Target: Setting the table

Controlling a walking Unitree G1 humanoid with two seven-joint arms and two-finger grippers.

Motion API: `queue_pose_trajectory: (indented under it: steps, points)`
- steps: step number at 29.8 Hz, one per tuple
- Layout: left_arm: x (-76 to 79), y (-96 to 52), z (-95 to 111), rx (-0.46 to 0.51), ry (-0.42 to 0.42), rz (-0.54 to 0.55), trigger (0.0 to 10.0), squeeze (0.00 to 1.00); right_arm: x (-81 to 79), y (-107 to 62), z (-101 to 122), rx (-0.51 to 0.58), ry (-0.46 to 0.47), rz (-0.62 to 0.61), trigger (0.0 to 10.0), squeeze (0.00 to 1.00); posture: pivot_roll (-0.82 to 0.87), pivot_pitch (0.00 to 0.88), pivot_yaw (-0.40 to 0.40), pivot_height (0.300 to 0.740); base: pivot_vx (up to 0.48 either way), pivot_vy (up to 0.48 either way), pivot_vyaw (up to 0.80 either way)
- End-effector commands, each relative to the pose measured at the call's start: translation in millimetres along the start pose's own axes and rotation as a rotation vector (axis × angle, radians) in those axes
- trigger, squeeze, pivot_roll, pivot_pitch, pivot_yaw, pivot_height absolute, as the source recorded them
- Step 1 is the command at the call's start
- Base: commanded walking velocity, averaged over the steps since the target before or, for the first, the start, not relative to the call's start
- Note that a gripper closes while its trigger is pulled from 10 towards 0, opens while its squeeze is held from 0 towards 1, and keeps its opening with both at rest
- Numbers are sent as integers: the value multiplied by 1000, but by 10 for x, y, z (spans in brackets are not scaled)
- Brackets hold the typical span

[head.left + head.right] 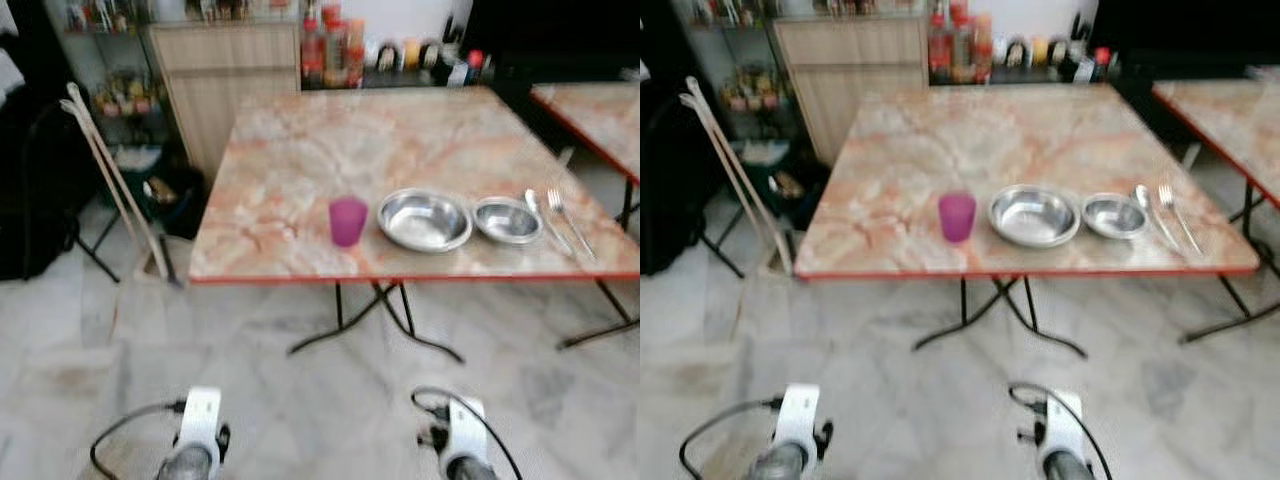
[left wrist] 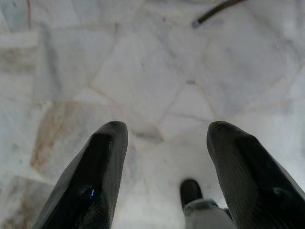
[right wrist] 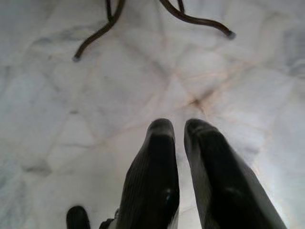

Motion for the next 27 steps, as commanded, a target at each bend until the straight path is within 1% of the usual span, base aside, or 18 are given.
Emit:
queue_pose_trajectory:
  steps: [1,14,22,27]
  points:
    - [-29,2,0,-3,9,9,10000,0,-32,7,26,8,-1,8,10000,0,30,0,-6,740,0,-379,0]
    - [-25,-10,-44,-13,20,1,10000,0,-51,6,21,6,-21,24,10000,0,29,0,-6,740,0,-359,0]
    - [6,-8,-36,-12,25,-10,10000,0,-70,11,36,9,-25,28,10000,0,27,0,-1,740,0,0,0]
    - [27,10,35,5,24,-21,10000,0,-73,16,57,13,-26,28,10000,0,27,0,-1,740,0,0,0]
Point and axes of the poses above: a point about 5 cm out from each wrist's last joint towards the gripper, its own y axis pointing out of the wrist towards the gripper, its own z axis along the axis of the wrist's last joint, x = y × z, the point moved 3 cm from there along y, pointing out of the wrist towards the gripper, and after that the axes turned 7 degrees about -y, right-handed, at the moved point
